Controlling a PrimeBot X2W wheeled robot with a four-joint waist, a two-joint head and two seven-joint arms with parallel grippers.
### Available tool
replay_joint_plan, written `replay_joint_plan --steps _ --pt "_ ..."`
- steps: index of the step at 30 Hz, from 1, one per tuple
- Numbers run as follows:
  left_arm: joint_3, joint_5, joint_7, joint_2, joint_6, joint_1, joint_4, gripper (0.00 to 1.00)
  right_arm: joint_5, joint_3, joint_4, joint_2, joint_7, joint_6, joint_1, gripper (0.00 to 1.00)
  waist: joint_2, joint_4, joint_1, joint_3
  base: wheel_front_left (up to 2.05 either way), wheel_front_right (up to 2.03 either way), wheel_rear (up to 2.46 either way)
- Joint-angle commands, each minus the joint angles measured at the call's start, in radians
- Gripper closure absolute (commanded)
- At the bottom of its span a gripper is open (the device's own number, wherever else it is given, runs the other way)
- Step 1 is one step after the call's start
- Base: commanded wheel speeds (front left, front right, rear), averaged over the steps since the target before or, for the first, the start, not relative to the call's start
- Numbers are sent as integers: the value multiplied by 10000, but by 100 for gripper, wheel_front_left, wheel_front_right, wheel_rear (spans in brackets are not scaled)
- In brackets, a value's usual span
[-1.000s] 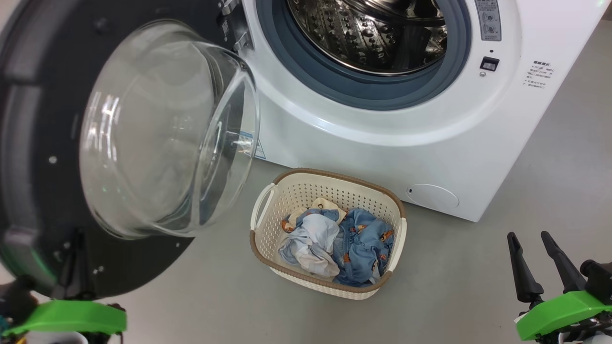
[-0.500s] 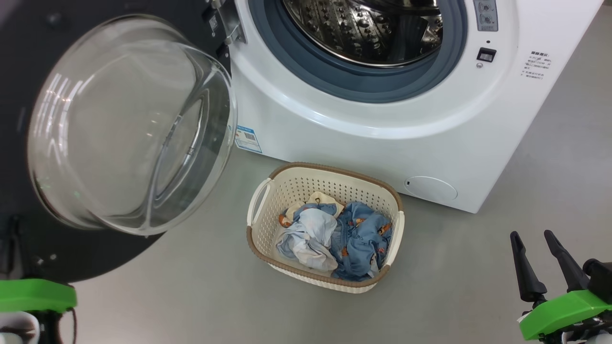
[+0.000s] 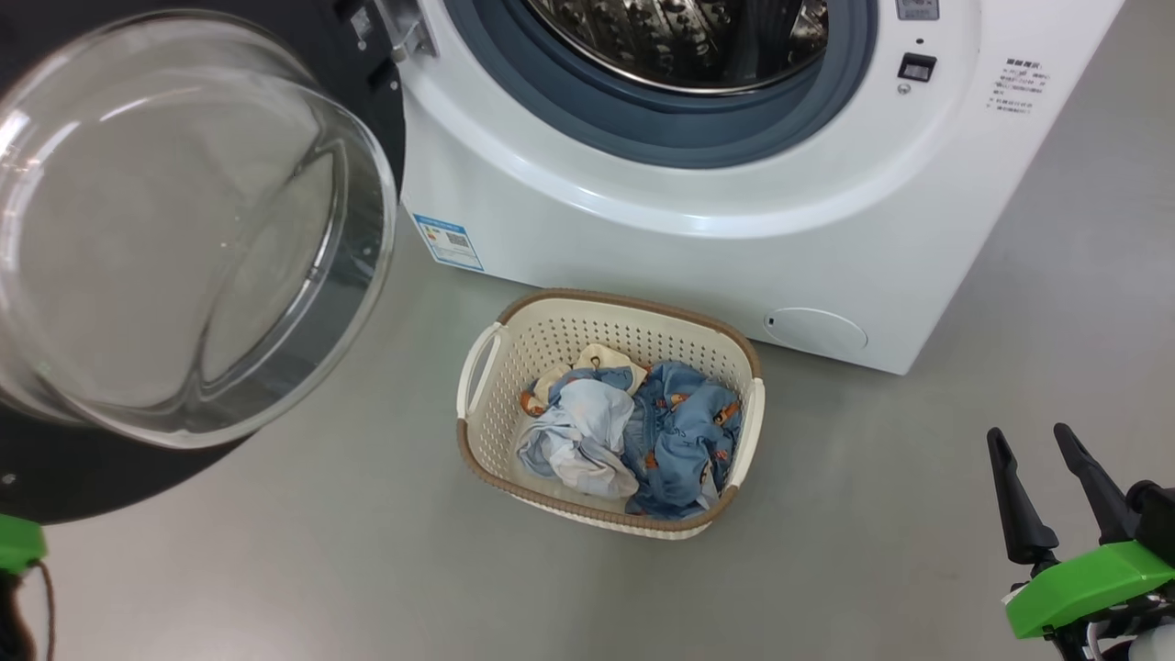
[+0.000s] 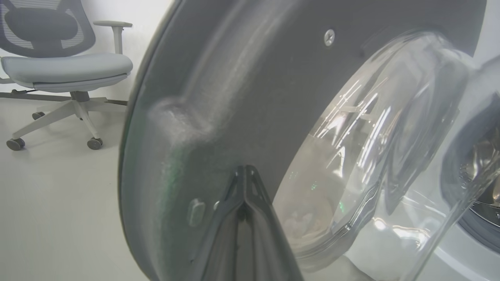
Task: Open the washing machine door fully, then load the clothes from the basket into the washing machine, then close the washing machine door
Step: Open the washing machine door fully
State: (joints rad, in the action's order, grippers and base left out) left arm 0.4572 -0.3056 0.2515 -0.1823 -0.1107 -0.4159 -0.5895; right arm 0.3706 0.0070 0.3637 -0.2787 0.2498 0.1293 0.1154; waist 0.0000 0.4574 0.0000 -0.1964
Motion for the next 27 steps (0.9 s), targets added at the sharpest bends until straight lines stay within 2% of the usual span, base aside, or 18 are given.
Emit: replay_joint_plan --steps 1,15,27 --pt "434 139 103 -751 0 -459 88 100 -65 213 -236 -164 120 14 172 0 0 -92 0 -139 0 0 0" --pt "1686 208 103 -1846 -185 -1765 -1742 100 -191 221 -392 -304 120 14 520 0 0 -579 0 -958 0 0 0" --pt "1347 -420 103 -2596 -197 -2274 -2553 100 -248 268 -448 -346 120 14 693 0 0 -721 0 -1330 0 0 0"
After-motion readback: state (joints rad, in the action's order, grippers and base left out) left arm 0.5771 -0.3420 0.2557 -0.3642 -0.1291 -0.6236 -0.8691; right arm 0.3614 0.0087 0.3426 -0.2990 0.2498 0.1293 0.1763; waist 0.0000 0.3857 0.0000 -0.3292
